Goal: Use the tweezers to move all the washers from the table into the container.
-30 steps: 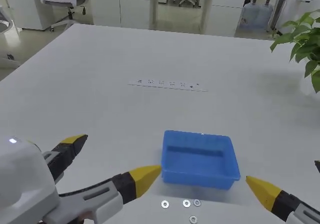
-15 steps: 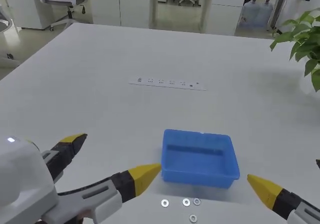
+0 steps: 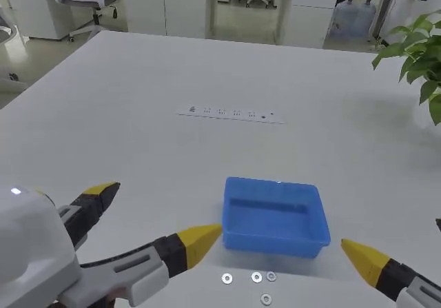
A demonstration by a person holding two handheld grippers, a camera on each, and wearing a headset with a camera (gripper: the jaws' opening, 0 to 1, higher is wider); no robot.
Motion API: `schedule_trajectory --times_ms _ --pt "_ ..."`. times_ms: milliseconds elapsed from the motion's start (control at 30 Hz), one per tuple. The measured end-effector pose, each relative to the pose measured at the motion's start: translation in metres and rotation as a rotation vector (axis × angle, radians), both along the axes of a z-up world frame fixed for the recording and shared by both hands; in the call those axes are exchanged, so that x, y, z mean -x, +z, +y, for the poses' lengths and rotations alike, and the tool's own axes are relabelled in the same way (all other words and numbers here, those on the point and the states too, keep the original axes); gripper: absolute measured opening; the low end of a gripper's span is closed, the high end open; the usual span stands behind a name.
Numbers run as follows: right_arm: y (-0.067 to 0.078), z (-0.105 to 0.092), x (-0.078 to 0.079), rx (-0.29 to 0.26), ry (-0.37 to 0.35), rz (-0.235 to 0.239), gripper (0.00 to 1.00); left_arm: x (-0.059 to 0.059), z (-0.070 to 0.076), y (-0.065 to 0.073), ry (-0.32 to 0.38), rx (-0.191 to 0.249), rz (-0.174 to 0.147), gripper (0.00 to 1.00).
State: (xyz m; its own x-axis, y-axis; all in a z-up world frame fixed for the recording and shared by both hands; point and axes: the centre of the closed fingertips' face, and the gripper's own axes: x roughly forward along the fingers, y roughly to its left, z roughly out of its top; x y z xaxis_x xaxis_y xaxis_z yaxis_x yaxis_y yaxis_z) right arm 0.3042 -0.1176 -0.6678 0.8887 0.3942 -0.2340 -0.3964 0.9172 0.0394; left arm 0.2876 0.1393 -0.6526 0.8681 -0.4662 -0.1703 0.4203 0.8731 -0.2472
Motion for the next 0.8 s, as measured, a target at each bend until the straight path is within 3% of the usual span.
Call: schedule_trajectory --times_ms 300,533,733,800 --pt "-0.007 0.0 0.001 0.046 0.002 0.019 0.87 0.0 -0.003 -0.004 -0.015 -0.014 0.013 0.99" --pt "-0.015 0.008 0.003 0.07 0.047 0.045 0.81 0.0 -0.011 -0.012 -0.064 -0.067 0.031 0.92" --pt "-0.03 0.026 0.008 0.054 0.148 0.085 0.69 0.003 -0.026 -0.026 -0.212 -0.108 0.061 0.78" --pt "-0.037 0.032 0.01 0.072 0.19 0.096 0.63 0.003 -0.028 -0.033 -0.257 -0.158 0.058 0.67"
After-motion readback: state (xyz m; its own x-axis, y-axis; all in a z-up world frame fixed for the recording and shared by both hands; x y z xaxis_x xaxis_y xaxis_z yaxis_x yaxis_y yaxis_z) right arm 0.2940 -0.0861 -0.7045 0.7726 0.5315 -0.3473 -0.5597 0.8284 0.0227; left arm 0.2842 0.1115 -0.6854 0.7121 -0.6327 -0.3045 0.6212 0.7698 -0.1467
